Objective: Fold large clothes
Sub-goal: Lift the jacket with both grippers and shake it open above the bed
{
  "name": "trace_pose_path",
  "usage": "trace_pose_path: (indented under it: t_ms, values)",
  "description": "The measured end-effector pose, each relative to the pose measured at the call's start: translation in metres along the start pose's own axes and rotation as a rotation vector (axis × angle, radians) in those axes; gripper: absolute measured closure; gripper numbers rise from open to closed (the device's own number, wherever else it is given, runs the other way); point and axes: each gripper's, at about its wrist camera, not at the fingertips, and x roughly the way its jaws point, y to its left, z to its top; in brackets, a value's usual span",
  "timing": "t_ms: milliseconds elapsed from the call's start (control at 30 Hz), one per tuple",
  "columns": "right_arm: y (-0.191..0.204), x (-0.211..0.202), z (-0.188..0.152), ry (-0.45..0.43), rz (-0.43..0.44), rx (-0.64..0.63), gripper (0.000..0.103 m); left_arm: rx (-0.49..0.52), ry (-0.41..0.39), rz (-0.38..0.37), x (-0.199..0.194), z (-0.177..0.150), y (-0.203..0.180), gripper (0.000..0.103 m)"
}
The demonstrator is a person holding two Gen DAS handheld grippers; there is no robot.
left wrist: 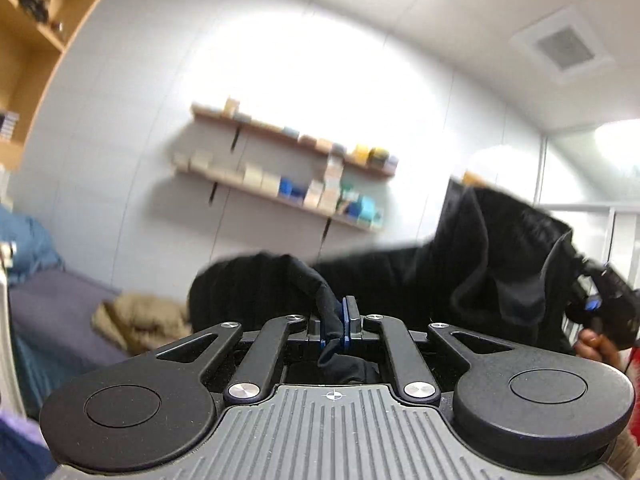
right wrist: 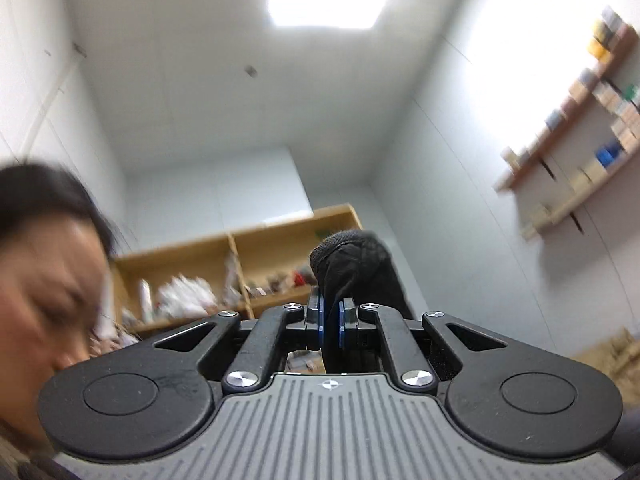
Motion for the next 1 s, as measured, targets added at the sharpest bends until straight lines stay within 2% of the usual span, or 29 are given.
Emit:
trace_pose_path:
  t_ms: [67,133,200,300,367,467,500,533,600,633,700,767,867,933,1000]
  values:
    - [0.002,0.001,0.020,-0.029,0.020,-0.045,0.094,0.006,-0.023,0.020,0.013,-0.002,0.010,0.068]
    - [-0.001,0.011,0.035,-0.028,0.013,-0.088,0.094,-0.016,-0.005,0.072,0.028,-0.002,0.019,0.067]
    - [-0.015,0.026,0.040,-0.007,-0.013,-0.077,0.094,-0.028,0.047,0.140,0.057,-0.017,0.042,0.068]
    - [-0.055,0.052,0.023,0.058,-0.106,-0.024,0.094,-0.074,0.174,0.265,0.102,-0.063,0.088,0.067]
    - [-0.092,0.070,-0.004,0.121,-0.222,0.002,0.093,-0.084,0.259,0.359,0.128,-0.101,0.118,0.068]
    - [-0.166,0.088,-0.064,0.238,-0.436,0.112,0.084,-0.138,0.412,0.466,0.163,-0.178,0.193,0.066]
    - [-0.189,0.092,-0.091,0.283,-0.500,0.146,0.069,-0.144,0.495,0.499,0.173,-0.210,0.210,0.066]
    - [-0.209,0.093,-0.118,0.326,-0.585,0.134,0.043,-0.158,0.577,0.532,0.177,-0.244,0.226,0.064]
    - [-0.234,0.083,-0.168,0.356,-0.777,0.084,0.015,-0.206,0.700,0.591,0.156,-0.308,0.246,0.060]
    - [-0.246,0.075,-0.193,0.384,-0.868,0.050,0.014,-0.250,0.743,0.605,0.143,-0.334,0.253,0.055]
    - [-0.257,0.057,-0.241,0.490,-1.022,0.057,0.014,-0.309,0.768,0.618,0.120,-0.374,0.258,0.037]
    - [-0.256,0.031,-0.286,0.575,-1.062,0.097,0.014,-0.350,0.833,0.648,0.102,-0.399,0.258,0.005]
    - [-0.248,-0.014,-0.344,0.694,-1.148,0.110,0.008,-0.386,0.867,0.700,0.075,-0.419,0.257,0.000]
    - [-0.241,-0.050,-0.369,0.775,-1.217,0.134,0.007,-0.392,0.892,0.718,0.066,-0.415,0.257,0.000]
    - [-0.232,-0.082,-0.378,0.812,-1.299,0.151,0.007,-0.397,0.904,0.738,0.059,-0.414,0.263,0.000]
